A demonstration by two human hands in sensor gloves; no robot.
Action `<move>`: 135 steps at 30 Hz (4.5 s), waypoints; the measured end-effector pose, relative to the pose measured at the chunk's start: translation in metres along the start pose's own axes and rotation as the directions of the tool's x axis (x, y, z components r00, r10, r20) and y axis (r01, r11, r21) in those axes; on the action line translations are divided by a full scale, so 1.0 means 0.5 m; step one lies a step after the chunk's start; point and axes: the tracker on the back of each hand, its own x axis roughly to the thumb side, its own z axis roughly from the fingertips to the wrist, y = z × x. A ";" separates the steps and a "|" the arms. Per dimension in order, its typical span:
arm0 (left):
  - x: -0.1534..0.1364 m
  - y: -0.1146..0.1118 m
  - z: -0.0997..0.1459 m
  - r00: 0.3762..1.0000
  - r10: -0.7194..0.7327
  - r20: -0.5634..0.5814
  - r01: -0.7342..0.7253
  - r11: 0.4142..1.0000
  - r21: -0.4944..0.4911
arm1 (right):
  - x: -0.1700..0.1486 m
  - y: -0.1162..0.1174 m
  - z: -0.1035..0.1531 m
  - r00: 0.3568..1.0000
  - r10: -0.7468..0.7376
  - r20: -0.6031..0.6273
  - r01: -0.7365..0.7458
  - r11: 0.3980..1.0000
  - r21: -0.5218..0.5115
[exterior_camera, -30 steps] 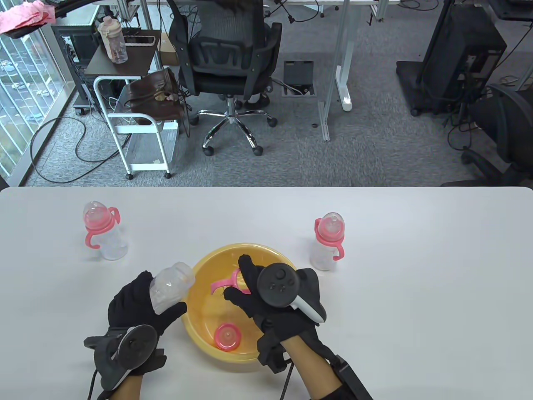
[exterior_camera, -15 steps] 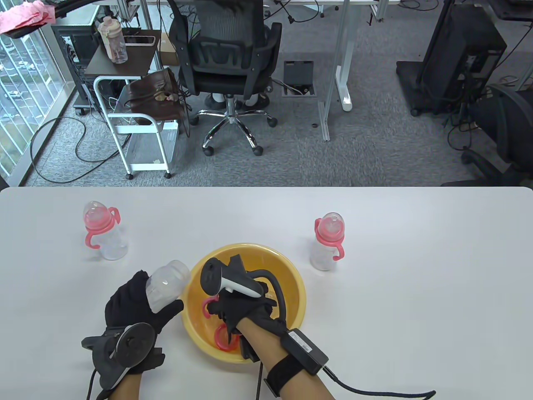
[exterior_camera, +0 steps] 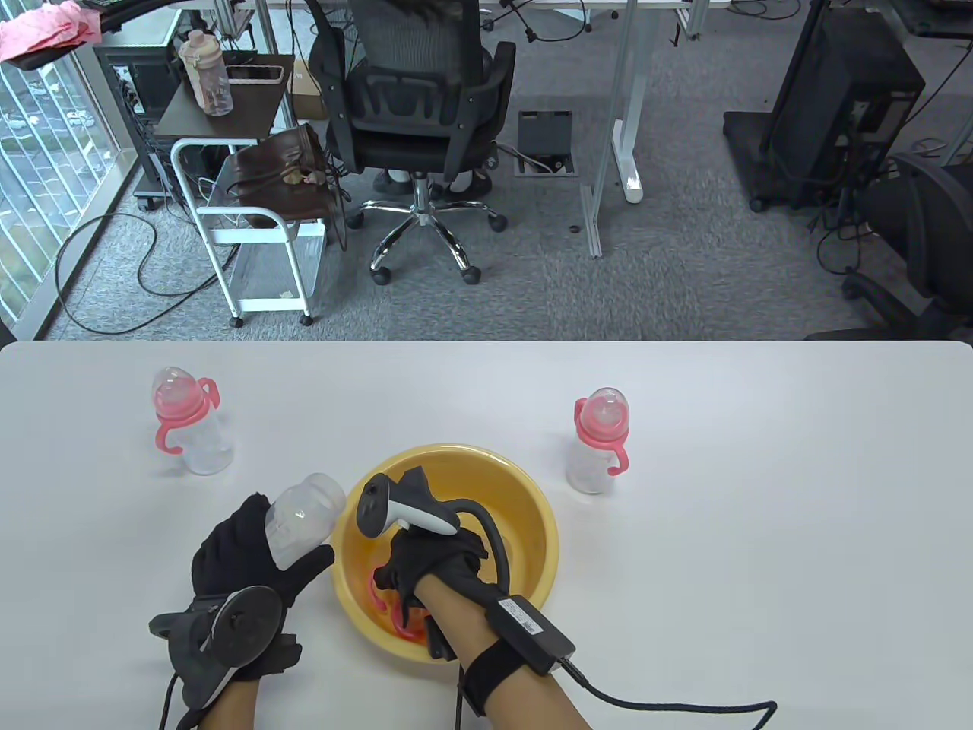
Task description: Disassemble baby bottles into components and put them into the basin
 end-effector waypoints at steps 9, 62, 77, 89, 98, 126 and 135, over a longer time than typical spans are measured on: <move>0.000 -0.001 -0.001 1.000 -0.003 -0.002 0.003 1.000 -0.011 | 0.004 0.009 -0.008 0.999 0.036 -0.035 -0.033 0.998 0.058; 0.212 0.010 -0.038 0.881 -0.268 0.391 0.360 0.915 -0.184 | -0.419 0.074 0.264 0.957 -0.257 0.132 0.256 0.547 -0.797; 0.405 -0.191 -0.127 0.692 -0.414 0.591 0.711 0.529 -0.463 | -0.457 0.075 0.264 0.930 -0.336 0.152 0.311 0.496 -0.811; 0.394 -0.255 -0.109 0.687 -0.395 0.610 0.725 0.438 -0.533 | -0.450 0.075 0.258 0.955 -0.274 0.113 0.249 0.536 -0.806; 0.394 -0.252 -0.113 0.694 -0.399 0.600 0.716 0.465 -0.520 | -0.448 0.077 0.255 0.961 -0.260 0.090 0.226 0.562 -0.795; 0.152 0.024 -0.233 0.720 -0.606 0.338 0.690 0.680 -0.248 | -0.429 0.079 0.239 0.978 -0.194 0.083 0.192 0.656 -0.730; -0.053 0.056 -0.274 0.713 -0.698 0.058 0.651 0.630 -0.423 | -0.422 0.079 0.236 0.990 -0.136 0.050 0.134 0.735 -0.664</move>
